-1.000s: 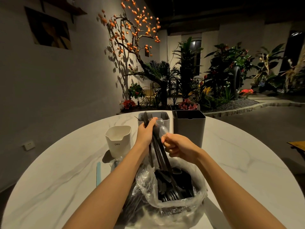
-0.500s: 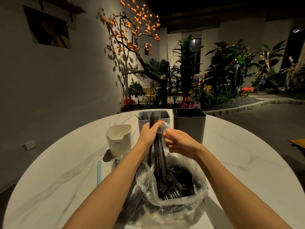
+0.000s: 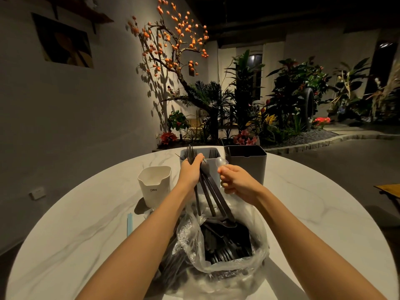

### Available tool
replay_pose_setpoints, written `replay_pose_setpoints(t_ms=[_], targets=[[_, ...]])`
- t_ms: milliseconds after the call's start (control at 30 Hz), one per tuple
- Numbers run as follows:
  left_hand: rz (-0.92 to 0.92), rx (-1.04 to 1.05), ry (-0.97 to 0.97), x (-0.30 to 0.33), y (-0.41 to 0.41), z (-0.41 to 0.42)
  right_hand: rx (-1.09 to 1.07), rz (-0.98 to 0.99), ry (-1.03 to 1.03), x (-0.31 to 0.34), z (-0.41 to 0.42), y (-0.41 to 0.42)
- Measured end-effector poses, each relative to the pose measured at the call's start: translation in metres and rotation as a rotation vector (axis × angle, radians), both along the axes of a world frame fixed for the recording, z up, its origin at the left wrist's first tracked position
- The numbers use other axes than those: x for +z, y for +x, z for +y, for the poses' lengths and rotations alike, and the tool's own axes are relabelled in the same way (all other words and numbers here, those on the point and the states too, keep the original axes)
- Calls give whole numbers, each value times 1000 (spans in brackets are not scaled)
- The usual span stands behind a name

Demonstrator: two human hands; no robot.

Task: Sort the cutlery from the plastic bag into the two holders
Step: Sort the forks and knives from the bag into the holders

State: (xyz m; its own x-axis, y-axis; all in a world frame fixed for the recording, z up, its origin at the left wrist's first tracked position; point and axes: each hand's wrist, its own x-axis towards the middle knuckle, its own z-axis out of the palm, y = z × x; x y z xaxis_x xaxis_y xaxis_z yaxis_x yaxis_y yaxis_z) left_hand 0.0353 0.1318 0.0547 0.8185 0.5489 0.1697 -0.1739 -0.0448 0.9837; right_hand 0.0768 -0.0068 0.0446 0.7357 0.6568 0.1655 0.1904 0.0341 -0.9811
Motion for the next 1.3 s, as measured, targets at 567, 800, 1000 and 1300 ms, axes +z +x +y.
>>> replay_pose_setpoints(t_ms=[567, 800, 1000, 1300], targets=[[1, 19, 84, 11, 5, -5, 23, -230, -304, 13, 11, -4], [72, -32, 108, 12, 5, -3, 42, -246, -365, 11, 20, 5], [25, -56, 151, 15, 2, 7, 27, -267, -316, 12, 25, 10], [1, -10, 172, 33, 10, 18, -121, -211, -119, 40, 38, 22]])
